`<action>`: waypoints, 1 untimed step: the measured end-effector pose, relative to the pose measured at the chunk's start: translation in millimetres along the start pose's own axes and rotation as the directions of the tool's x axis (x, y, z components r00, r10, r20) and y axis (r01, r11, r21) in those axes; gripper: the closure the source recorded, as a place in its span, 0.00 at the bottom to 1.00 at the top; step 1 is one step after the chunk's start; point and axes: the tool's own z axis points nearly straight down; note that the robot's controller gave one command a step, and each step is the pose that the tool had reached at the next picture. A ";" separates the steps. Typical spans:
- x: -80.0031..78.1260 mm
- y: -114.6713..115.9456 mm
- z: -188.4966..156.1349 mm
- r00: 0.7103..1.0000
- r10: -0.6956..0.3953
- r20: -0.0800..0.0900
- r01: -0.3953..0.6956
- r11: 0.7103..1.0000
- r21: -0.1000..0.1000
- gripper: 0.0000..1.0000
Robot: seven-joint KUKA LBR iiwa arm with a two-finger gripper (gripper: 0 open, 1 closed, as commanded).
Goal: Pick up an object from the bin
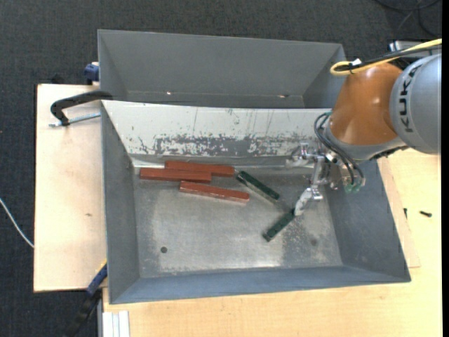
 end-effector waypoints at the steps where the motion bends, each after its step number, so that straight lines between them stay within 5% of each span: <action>1: 34.5 38.5 16.9 0.927 -0.375 -0.016 0.375 0.927 -0.002 1.00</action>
Offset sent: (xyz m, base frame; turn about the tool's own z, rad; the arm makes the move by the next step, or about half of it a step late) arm 0.0000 0.0000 0.0000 0.0000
